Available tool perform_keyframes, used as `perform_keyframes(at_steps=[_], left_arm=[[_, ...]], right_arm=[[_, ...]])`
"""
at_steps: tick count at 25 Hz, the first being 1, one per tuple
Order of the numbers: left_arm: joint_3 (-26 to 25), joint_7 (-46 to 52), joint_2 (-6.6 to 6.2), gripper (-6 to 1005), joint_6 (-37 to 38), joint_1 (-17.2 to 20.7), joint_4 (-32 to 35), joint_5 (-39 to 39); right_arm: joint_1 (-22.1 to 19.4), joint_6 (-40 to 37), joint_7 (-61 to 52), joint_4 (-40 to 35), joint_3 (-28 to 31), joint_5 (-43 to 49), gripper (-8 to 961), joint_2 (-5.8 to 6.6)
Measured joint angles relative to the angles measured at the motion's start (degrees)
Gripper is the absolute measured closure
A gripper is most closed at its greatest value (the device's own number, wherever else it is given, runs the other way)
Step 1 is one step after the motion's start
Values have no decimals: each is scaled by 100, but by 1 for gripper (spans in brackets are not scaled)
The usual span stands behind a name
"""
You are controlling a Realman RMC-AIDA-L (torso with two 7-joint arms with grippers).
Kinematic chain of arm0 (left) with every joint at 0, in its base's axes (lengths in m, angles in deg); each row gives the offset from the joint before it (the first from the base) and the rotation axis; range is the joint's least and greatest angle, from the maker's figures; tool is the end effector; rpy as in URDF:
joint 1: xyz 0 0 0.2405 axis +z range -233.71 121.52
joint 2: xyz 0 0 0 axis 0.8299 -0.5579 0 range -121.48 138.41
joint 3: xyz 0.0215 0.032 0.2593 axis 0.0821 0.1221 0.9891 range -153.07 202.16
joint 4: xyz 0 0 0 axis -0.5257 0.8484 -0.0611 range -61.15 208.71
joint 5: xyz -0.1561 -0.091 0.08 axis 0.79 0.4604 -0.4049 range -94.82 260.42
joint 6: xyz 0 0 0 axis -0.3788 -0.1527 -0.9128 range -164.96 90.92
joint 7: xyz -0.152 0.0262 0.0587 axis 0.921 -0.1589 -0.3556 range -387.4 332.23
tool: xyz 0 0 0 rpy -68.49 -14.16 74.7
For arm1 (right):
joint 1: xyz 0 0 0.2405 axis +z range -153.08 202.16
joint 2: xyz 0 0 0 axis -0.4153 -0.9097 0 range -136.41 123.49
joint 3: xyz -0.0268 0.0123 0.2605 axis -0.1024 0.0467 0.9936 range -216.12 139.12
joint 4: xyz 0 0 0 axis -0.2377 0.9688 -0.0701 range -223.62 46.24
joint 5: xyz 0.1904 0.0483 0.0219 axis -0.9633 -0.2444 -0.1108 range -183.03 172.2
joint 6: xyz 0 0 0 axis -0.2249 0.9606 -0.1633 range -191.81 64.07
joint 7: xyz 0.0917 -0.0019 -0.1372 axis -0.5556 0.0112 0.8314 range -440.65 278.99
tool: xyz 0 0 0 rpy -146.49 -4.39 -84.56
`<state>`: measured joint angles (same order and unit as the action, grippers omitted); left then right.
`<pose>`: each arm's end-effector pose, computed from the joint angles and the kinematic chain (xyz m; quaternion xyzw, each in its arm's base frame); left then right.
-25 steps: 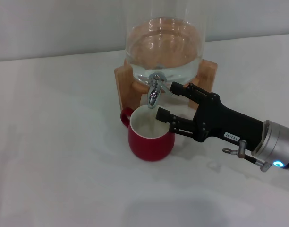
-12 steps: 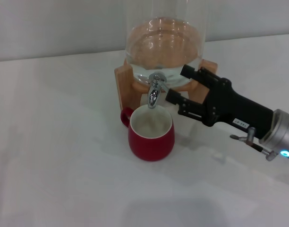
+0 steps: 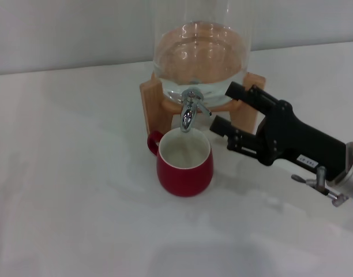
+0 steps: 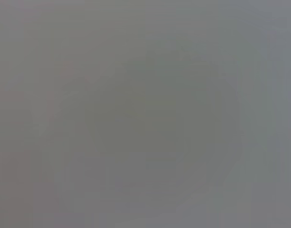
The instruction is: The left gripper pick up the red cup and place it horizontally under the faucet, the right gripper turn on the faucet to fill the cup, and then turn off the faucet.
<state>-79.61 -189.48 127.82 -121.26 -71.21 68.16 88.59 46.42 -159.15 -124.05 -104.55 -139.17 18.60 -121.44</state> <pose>-0.3699 0.2801 0.0684 -0.5490 -0.2257 -0.3685 0.7155 0.2273 0.2837 -0.0192 -0.8155 0.1252 0.5163 0.2298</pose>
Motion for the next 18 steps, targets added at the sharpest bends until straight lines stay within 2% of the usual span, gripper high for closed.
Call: perform_keyframes(at_steps=[18], left_arm=[[0, 0, 9, 113, 5, -27, 0, -70]], right_arm=[[5, -130, -80, -33, -315, 268, 100, -34]])
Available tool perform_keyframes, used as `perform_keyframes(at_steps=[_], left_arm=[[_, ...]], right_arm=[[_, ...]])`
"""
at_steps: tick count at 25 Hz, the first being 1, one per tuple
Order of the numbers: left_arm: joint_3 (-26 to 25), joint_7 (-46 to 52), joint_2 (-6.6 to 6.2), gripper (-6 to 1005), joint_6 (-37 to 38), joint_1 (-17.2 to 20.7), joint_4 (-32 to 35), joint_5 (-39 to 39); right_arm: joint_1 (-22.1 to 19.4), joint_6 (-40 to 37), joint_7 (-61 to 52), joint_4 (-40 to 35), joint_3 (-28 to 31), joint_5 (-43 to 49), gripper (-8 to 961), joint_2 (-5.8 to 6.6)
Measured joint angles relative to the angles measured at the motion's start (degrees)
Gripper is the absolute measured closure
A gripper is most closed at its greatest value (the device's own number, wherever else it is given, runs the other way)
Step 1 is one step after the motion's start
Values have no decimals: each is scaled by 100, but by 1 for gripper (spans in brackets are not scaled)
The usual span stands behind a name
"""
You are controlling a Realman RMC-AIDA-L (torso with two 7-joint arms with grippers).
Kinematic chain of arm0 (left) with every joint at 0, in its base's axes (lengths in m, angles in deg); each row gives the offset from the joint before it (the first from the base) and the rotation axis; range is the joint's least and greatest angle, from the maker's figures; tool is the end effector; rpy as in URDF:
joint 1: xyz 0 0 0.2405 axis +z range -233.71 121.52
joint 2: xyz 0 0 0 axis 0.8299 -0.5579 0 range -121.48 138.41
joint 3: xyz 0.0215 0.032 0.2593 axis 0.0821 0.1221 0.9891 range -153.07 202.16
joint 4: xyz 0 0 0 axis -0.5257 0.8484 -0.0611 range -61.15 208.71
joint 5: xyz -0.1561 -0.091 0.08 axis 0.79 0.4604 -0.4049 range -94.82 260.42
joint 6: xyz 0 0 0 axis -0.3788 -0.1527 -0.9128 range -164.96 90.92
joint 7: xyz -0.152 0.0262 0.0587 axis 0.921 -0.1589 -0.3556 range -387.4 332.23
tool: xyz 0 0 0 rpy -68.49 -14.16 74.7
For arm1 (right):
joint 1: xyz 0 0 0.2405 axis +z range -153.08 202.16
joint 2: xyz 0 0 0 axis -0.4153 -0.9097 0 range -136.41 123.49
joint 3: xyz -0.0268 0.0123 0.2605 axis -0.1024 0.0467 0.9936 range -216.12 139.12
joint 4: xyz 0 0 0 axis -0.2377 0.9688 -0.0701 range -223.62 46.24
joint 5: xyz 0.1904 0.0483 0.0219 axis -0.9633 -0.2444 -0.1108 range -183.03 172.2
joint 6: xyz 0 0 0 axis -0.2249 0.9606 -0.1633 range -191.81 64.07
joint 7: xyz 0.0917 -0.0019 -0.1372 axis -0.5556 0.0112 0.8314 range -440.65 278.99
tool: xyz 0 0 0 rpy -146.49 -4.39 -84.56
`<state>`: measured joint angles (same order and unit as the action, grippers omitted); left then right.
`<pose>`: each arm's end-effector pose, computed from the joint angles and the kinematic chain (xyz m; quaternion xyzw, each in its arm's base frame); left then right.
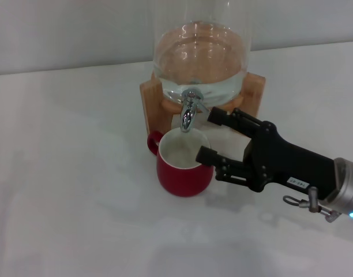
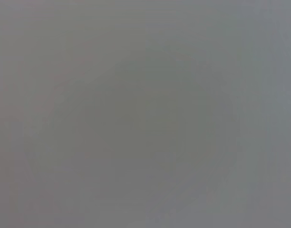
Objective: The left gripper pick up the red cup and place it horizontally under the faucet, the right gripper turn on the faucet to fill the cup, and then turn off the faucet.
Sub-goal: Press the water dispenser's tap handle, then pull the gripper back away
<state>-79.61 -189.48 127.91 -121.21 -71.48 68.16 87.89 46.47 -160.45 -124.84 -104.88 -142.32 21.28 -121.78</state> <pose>-0.3673 0.2822 0.0660 -0.5544 -0.2243 -0.3701 0.7109 0.2206 0.2694 -0.0333 -0.8327 0.1205 0.5103 0.1777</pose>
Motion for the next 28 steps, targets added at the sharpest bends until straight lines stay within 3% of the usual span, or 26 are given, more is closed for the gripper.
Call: perform_keyframes(at_steps=[17, 28], left_arm=[[0, 0, 9, 114, 36, -76, 0, -9], [0, 0, 9, 114, 79, -96, 0, -67]], right_arm=[[162, 888, -221, -153, -290, -44, 100, -38], [163, 1014, -222, -163, -249, -74, 100, -43]])
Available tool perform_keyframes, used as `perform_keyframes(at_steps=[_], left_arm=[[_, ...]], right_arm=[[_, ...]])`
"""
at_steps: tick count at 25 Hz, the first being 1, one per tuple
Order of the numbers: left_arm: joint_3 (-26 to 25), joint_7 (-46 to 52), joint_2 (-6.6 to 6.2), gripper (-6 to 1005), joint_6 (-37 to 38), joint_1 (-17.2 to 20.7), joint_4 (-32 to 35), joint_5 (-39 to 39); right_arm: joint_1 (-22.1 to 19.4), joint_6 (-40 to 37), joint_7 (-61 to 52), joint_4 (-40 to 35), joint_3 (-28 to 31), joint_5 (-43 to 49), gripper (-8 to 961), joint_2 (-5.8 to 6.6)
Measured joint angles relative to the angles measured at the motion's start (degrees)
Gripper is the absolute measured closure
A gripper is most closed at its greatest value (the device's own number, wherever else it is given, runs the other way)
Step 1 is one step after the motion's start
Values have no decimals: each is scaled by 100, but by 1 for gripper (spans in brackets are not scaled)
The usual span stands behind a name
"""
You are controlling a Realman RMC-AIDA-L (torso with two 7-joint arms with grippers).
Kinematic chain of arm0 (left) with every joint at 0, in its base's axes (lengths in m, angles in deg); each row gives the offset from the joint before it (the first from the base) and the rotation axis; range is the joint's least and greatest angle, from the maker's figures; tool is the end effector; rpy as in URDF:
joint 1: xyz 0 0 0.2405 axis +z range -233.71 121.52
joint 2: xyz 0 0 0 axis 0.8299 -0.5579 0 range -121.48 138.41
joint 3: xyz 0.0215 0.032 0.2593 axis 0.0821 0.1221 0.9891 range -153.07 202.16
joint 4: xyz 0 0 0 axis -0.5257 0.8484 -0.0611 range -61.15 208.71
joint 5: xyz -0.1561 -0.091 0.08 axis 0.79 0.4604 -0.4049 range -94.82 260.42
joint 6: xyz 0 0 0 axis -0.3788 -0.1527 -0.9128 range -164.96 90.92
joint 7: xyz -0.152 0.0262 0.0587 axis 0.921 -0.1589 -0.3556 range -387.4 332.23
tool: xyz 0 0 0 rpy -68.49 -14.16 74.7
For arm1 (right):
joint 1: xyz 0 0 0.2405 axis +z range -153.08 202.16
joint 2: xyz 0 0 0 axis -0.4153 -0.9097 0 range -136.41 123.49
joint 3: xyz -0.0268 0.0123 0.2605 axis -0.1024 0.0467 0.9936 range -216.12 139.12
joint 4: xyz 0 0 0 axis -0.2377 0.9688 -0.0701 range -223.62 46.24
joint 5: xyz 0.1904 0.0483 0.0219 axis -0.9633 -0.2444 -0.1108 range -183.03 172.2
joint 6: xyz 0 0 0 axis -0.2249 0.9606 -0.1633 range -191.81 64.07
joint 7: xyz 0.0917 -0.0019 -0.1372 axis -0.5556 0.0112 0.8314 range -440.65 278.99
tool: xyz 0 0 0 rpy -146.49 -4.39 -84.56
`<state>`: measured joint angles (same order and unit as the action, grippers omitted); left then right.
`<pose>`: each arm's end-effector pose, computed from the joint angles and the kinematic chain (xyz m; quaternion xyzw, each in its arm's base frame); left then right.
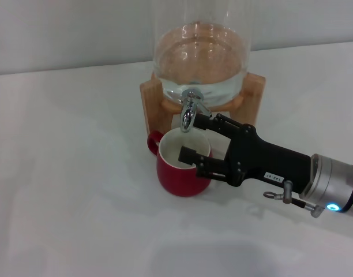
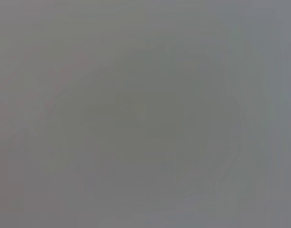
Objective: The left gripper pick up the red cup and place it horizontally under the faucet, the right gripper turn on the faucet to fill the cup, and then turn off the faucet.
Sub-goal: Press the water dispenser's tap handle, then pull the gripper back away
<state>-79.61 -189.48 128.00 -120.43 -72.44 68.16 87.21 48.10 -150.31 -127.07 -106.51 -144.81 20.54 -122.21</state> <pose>-0.3631 0.2891 0.0626 -0.5618 -0.2244 -0.3721 0.7039 0.2216 0.2889 -0.0537 -0.8530 0.1575 0.4614 0.1862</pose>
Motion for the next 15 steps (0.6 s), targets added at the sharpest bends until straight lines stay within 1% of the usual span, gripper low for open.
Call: perform_keyframes(at_steps=[15], left_arm=[[0, 0, -12, 114, 0, -9, 0, -3]], right_arm=[[-27, 24, 22, -2, 85, -74, 100, 22]])
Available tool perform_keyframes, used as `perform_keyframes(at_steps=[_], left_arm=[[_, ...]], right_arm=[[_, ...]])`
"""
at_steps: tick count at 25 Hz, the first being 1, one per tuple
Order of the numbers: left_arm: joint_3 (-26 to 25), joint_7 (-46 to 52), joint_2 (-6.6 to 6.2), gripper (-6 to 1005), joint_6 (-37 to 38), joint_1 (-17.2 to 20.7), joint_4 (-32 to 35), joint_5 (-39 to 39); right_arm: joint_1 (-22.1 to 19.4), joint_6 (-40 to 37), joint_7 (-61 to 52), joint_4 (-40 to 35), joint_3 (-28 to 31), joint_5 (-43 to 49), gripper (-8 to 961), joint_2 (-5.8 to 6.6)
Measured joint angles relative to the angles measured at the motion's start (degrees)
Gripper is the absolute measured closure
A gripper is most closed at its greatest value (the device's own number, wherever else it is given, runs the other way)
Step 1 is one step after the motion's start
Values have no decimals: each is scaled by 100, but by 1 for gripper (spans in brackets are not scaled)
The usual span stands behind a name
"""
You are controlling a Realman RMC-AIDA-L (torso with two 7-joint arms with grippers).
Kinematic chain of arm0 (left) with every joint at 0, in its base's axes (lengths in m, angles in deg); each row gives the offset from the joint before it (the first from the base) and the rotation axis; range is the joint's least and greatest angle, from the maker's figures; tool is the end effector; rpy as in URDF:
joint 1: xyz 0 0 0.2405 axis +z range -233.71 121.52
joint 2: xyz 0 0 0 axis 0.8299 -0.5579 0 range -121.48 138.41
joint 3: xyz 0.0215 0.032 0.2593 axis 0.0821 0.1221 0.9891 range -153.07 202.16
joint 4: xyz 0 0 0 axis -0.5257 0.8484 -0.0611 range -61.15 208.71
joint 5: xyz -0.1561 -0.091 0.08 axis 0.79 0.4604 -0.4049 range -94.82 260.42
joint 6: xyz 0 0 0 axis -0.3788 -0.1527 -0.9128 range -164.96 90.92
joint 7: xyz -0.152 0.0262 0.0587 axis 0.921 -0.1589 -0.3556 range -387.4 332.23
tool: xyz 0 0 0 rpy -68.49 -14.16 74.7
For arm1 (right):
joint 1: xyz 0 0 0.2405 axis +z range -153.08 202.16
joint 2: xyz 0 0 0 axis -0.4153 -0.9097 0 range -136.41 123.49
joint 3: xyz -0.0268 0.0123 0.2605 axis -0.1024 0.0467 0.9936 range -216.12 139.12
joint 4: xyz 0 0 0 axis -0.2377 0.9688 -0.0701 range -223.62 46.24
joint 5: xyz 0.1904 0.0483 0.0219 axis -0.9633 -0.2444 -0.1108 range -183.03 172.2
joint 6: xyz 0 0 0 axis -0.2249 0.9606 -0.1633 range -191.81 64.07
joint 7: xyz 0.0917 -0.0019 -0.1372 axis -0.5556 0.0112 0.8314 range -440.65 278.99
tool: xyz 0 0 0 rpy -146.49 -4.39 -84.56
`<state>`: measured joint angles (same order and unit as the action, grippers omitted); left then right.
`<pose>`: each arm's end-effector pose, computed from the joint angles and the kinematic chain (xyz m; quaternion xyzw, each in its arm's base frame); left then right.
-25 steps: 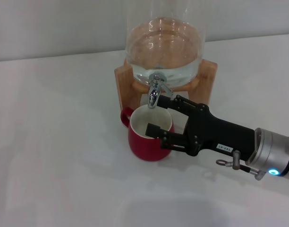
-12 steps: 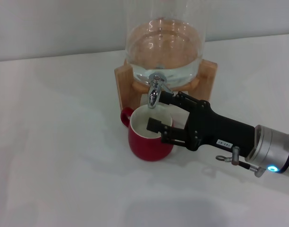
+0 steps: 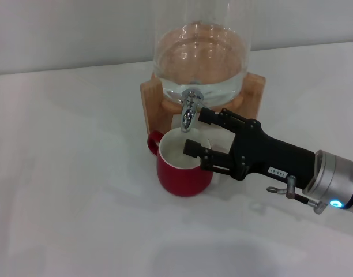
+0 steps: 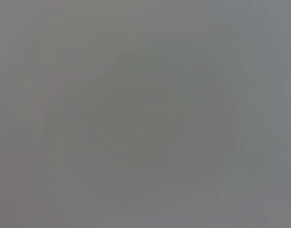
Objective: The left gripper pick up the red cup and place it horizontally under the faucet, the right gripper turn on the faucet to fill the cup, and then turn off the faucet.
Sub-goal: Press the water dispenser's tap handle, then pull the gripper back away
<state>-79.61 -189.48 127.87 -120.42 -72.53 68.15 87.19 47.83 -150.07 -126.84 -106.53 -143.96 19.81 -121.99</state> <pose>-0.3630 0.2899 0.0635 -0.5623 -0.2231 -0.3721 0.7040 0.2245 0.2922 -0.0489 -0.8480 0.1598 0.4637 0.2007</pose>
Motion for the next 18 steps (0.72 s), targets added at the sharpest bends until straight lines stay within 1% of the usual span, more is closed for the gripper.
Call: perform_keyframes(at_steps=[18], left_arm=[[0, 0, -5, 115, -1, -8, -37, 1]], right_arm=[[6, -2, 9, 1, 81, 1, 100, 22]])
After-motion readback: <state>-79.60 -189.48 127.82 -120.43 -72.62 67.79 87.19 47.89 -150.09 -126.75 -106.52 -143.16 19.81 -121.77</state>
